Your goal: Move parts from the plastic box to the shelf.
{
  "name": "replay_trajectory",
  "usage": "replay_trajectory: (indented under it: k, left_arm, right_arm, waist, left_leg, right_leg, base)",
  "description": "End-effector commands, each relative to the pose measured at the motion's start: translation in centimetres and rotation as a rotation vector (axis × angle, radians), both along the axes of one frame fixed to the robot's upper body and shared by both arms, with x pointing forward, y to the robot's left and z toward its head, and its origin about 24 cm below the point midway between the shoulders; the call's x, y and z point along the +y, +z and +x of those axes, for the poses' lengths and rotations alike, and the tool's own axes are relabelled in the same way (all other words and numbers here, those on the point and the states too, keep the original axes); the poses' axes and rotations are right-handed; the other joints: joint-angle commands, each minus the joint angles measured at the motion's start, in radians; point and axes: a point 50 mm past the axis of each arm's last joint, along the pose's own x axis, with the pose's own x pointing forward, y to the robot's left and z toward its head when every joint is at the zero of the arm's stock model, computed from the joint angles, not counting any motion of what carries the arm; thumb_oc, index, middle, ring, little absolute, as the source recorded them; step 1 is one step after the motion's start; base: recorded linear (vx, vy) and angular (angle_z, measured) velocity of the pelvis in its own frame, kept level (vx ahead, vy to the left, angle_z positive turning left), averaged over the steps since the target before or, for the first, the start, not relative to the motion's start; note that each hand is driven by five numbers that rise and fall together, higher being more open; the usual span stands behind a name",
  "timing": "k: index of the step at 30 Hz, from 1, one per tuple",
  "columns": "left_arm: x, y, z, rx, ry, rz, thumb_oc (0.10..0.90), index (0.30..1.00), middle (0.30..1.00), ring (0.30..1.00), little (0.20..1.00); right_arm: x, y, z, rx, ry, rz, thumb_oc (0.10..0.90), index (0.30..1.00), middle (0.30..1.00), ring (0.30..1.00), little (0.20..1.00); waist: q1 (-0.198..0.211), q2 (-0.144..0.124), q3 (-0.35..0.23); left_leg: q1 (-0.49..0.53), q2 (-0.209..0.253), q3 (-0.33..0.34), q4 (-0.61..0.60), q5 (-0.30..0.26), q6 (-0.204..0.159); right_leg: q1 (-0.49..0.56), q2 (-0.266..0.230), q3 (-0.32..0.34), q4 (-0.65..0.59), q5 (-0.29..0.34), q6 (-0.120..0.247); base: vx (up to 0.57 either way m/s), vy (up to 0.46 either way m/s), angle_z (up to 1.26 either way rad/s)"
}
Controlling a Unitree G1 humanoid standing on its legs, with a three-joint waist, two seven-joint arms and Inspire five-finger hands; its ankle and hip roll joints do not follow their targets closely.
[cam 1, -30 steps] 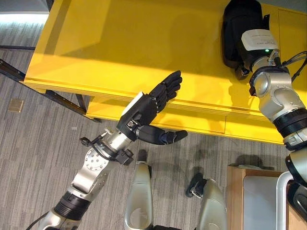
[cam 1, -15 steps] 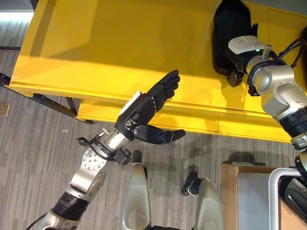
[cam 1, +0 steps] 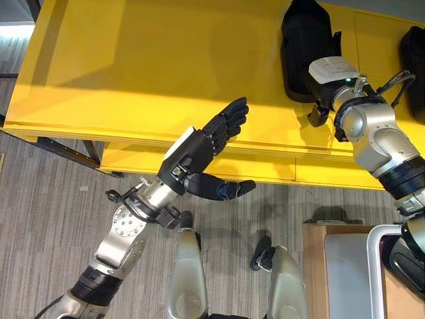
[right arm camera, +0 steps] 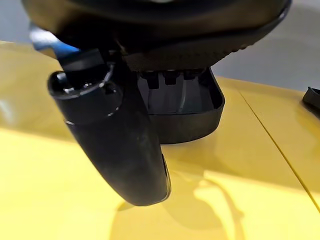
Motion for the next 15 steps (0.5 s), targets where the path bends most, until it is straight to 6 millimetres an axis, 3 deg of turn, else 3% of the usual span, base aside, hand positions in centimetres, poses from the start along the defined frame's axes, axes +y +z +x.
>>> replay_trajectory:
  k: [1,8,15]
  left_arm:
    - [-0.6,4.7,-2.2,-0.286,-0.076,-0.097,0.9,1.0,1.0,1.0,1.0]
    - [-0.5,4.8,-2.2,-0.283,-0.078,-0.112,0.9,1.0,1.0,1.0,1.0]
    - [-0.2,4.7,-2.3,-0.285,-0.068,-0.105,0.9,1.0,1.0,1.0,1.0]
  right_arm:
    - [-2.3,1.1,0.0,-0.134,-0.094,-0.019,0.9,1.0,1.0,1.0,1.0]
    - [-2.4,1.3,-0.2,-0.132,-0.097,-0.017,0.9,1.0,1.0,1.0,1.0]
    - [-2.1,-0.3,-0.3,0.076,-0.102,-0.025,0.9,1.0,1.0,1.0,1.0]
  waist:
    - [0.003,0.043,-0.021]
    - [-0.001,0.053,-0.024]
    - [-0.004,0.047,-0.027]
  left_leg:
    - [0.059,0.02,0.052,-0.031,-0.03,0.029]
    - [0.056,0.013,0.05,-0.024,-0.037,0.03]
    - [0.059,0.016,0.055,-0.026,-0.037,0.028]
  right_leg:
    - [0.044,0.006,0.04,0.011,-0.013,0.002]
    - [0.04,0.001,0.043,0.014,-0.016,0.003]
    - [0.039,-0.001,0.042,0.018,-0.019,0.003]
  base:
    - [0.0,0.0,0.0]
    - [0.0,0.0,0.0]
    - [0.0,0.0,0.0]
